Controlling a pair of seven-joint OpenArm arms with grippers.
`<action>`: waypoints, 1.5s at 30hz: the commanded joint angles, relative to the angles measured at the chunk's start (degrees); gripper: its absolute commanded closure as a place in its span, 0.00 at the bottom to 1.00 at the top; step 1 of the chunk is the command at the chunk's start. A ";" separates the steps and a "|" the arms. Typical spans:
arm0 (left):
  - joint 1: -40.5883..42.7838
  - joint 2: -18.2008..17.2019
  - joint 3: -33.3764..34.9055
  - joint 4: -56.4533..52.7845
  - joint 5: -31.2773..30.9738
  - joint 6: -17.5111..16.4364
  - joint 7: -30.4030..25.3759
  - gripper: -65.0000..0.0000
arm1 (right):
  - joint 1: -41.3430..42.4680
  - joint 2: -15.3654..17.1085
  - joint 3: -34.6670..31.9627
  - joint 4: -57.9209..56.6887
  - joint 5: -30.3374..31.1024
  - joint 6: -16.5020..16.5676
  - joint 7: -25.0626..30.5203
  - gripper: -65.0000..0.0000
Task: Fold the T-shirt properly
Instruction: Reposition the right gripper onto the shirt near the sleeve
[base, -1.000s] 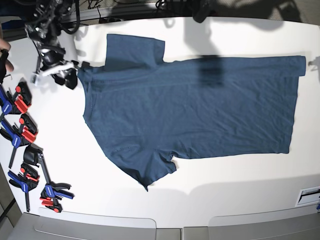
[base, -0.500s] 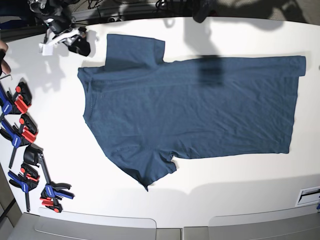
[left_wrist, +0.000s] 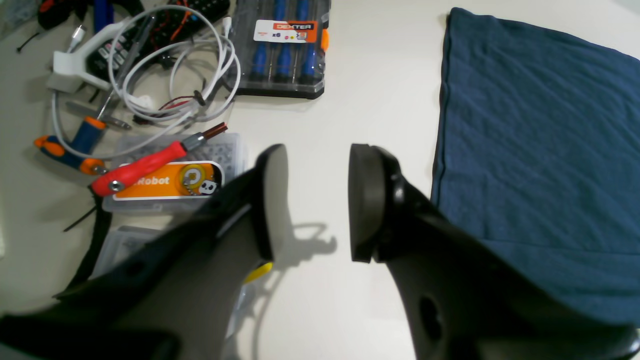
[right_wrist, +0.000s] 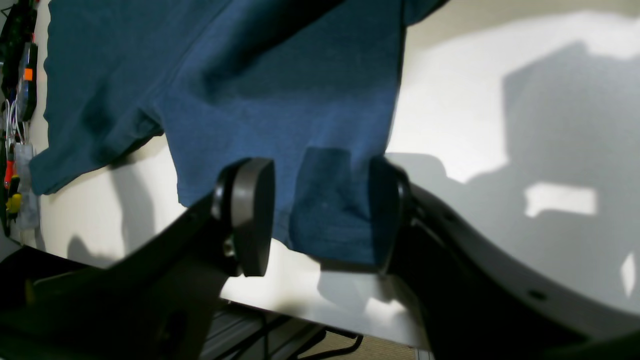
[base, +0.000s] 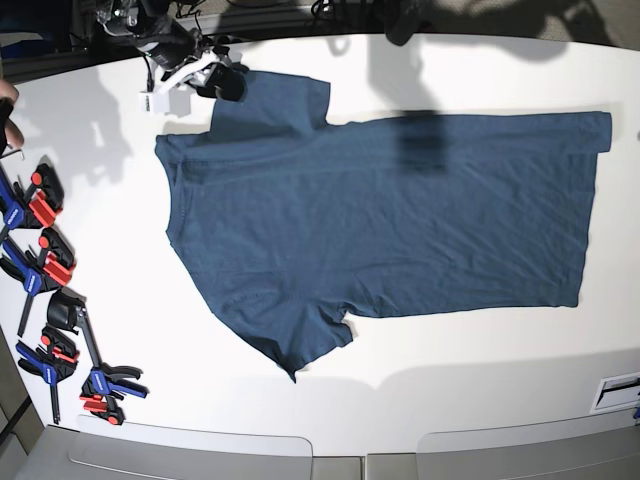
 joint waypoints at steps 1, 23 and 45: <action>-0.11 -1.73 -0.66 0.98 -0.74 0.07 -1.31 0.71 | -0.20 0.42 0.17 0.94 0.35 0.07 0.61 0.56; 0.02 -1.70 -0.66 0.98 -0.74 0.04 -0.87 0.71 | -0.20 -1.16 0.33 0.94 -3.23 -2.38 2.99 0.56; 0.00 -1.68 -0.66 0.98 -0.90 0.04 -0.92 0.71 | -2.60 -1.14 0.20 0.94 -4.85 -4.20 2.27 0.57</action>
